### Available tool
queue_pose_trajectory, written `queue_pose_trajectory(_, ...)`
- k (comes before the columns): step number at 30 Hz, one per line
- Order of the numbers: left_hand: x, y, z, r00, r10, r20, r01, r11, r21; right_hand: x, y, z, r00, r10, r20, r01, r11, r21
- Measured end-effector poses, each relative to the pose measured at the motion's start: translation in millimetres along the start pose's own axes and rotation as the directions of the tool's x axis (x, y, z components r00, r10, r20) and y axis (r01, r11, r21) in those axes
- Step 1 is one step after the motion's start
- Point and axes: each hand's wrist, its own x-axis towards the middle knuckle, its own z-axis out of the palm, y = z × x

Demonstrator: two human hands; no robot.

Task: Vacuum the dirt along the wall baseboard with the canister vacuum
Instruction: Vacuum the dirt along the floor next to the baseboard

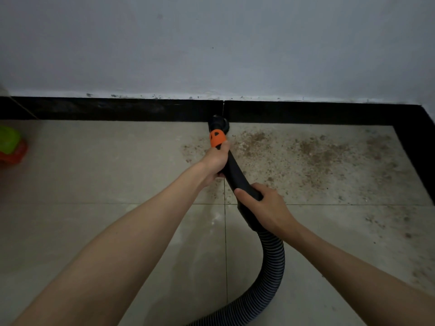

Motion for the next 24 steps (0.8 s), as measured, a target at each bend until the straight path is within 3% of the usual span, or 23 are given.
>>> queue_pose_trajectory(6,0.2,-4.2,-37.0,0.997,0.009,-0.083,-0.013,0.999,-0.047,11.6,-14.5,23.6,0.99,-0.027,0.141,0.017,0.997,0.069)
queue_pose_trajectory(11,-5.5,-9.0,-74.6,0.993,-0.005,-0.121,-0.013,0.989,-0.146,25.7,-39.7,53.7,0.96,-0.043,0.277,0.061,0.997,-0.056)
queue_pose_trajectory(17,-15.1,-31.6,-101.6,0.987,-0.048,-0.153,0.031,0.993,-0.113,20.2,-52.3,80.8,0.934,-0.076,0.35,0.143,0.975,-0.171)
queue_pose_trajectory(20,-20.2,-39.0,-110.2,0.991,-0.048,-0.129,0.034,0.994,-0.107,15.4,-56.5,85.2,0.923,-0.077,0.377,0.168,0.962,-0.217)
queue_pose_trajectory(24,-28.7,-42.2,-105.2,0.998,-0.058,-0.011,0.057,0.996,-0.074,5.5,-50.6,79.3,0.928,0.019,0.372,0.051,0.983,-0.176)
